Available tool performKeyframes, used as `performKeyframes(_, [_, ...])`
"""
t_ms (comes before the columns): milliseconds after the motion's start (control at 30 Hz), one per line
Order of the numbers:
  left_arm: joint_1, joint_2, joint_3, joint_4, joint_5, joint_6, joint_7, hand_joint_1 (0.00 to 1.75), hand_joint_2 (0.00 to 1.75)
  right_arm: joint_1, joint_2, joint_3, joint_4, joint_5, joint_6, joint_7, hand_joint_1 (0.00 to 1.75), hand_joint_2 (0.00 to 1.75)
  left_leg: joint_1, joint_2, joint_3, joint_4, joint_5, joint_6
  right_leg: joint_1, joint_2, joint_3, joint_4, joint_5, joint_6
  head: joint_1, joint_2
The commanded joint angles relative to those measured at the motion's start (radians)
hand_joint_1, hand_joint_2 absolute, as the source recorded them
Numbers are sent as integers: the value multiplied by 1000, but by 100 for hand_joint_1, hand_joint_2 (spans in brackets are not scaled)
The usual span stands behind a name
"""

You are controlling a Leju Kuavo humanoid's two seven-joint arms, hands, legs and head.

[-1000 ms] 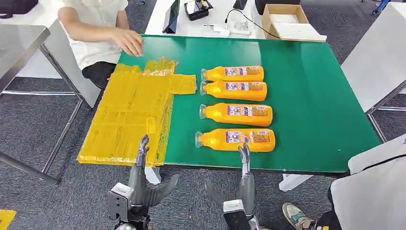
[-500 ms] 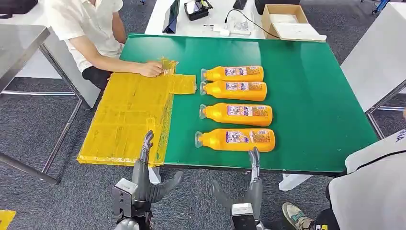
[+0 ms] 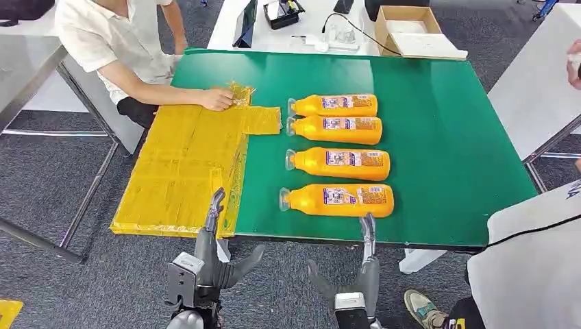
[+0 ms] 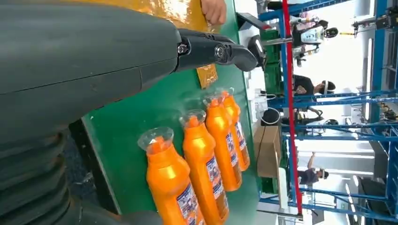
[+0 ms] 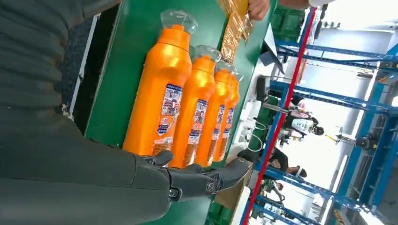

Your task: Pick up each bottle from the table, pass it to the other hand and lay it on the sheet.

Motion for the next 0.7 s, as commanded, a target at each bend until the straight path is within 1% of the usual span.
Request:
performKeyframes(33, [-24, 10, -12, 58, 14, 8, 1, 0, 175, -42, -31, -76, 85, 147, -35, 59, 0, 175, 0, 1, 8, -2, -2, -1, 1, 0, 8, -2, -2, -2, 0, 0])
performKeyframes(67, [-25, 11, -12, 60, 14, 9, 1, 0, 175, -48, -33, -109, 89, 152, -35, 66, 0, 175, 0, 0, 4, -2, -1, -1, 0, 0, 4, -2, -1, -1, 0, 0])
performKeyframes(100, [-27, 10, -11, 64, 17, 9, 1, 0, 175, -62, -41, -122, 104, 164, -35, 79, 0, 175, 0, 0, 6, -2, -1, -1, 1, 0, 6, -2, -1, -2, 0, 0])
performKeyframes(133, [-35, 8, -8, 73, 18, 9, 1, 0, 175, -84, -53, -136, 134, 208, -35, 127, 0, 175, 0, 1, 7, -2, -1, -1, 0, 1, 7, -3, -1, -2, 0, 0])
performKeyframes(167, [-47, 3, -4, 84, 18, 7, 8, 0, 175, -118, -71, -144, 177, 253, -35, 173, 0, 175, 0, 0, 4, -2, 0, 0, 0, 0, 4, -2, 0, -1, 0, 0])
performKeyframes(233, [-56, -1, -3, 89, 12, -2, 16, 0, 175, -163, -89, -158, 247, 306, -34, 215, 0, 175, 0, 1, 8, -2, -1, 0, 0, 1, 8, -3, -1, -2, 0, 0])
performKeyframes(300, [-68, -3, -12, 93, 5, -35, 28, 0, 175, -209, -100, -193, 309, 352, -19, 254, 0, 175, 0, 1, 8, -2, -1, 0, 0, 1, 8, -3, 0, -2, 0, 0])
performKeyframes(333, [-70, -4, -14, 98, -4, -39, 31, 0, 175, -223, -110, -205, 335, 370, -7, 270, 0, 175, 0, 1, 5, -2, 0, 0, 0, 1, 6, -3, 1, -1, 0, 0])
performKeyframes(367, [-70, -5, -15, 98, -4, -39, 31, 0, 175, -226, -114, -207, 335, 369, -7, 269, 0, 175, 0, 1, 8, -2, -1, 0, 0, 1, 8, -3, 0, -1, 0, 0])
performKeyframes(400, [-72, -6, -16, 102, -18, -36, 30, 0, 175, -235, -119, -217, 365, 400, -7, 285, 0, 175, 0, 0, 6, -2, 0, 0, 0, 0, 6, -3, 0, -1, 0, 0])
performKeyframes(433, [-73, -12, -13, 102, -25, -35, 29, 0, 175, -250, -131, -223, 401, 486, -32, 325, 0, 175, 0, 0, 7, -2, -1, 0, 0, 0, 8, -3, 0, -1, 0, 0])
performKeyframes(467, [-76, -14, -14, 99, -27, -41, 27, 0, 175, -262, -139, -230, 422, 531, -35, 341, 0, 175, 0, -1, 5, -2, 0, 0, 0, -1, 6, -2, 0, -1, 0, 0])
performKeyframes(500, [-74, -20, -9, 88, 82, -155, 51, 0, 175, -284, -143, -242, 460, 539, -33, 348, 0, 175, 0, 0, 7, -2, -1, 0, 0, 0, 8, -2, -1, -1, 0, 0])
performKeyframes(533, [-76, -20, -8, 80, 94, -169, 54, 0, 175, -299, -149, -247, 478, 539, -27, 347, 0, 175, 0, 0, 4, -1, 0, 0, 0, 0, 4, -2, 0, 0, 0, 0])
performKeyframes(600, [-85, -15, -28, 70, 60, -156, 42, 0, 175, -335, -147, -257, 526, 528, 0, 345, 0, 175, 0, 1, 10, -2, -2, -1, 0, 1, 10, -2, -2, -1, 0, 0])
performKeyframes(633, [-90, -18, -33, 71, 58, -157, 43, 0, 175, -357, -146, -256, 545, 528, 8, 340, 0, 175, 0, 0, 5, -1, -1, 0, 0, 0, 6, -1, 0, -1, 0, 0])
performKeyframes(667, [-103, -21, -42, 83, 61, -166, 46, 0, 175, -396, -140, -253, 585, 542, 9, 344, 0, 175, 0, 0, 8, -1, -2, -1, 0, 0, 8, -1, -1, -1, 0, 0])
performKeyframes(700, [-109, -22, -48, 87, 58, -167, 47, 0, 175, -419, -138, -247, 606, 543, 25, 342, 0, 175, 0, 2, 5, 0, -1, 0, 0, 2, 5, -1, 0, -1, 0, 0])
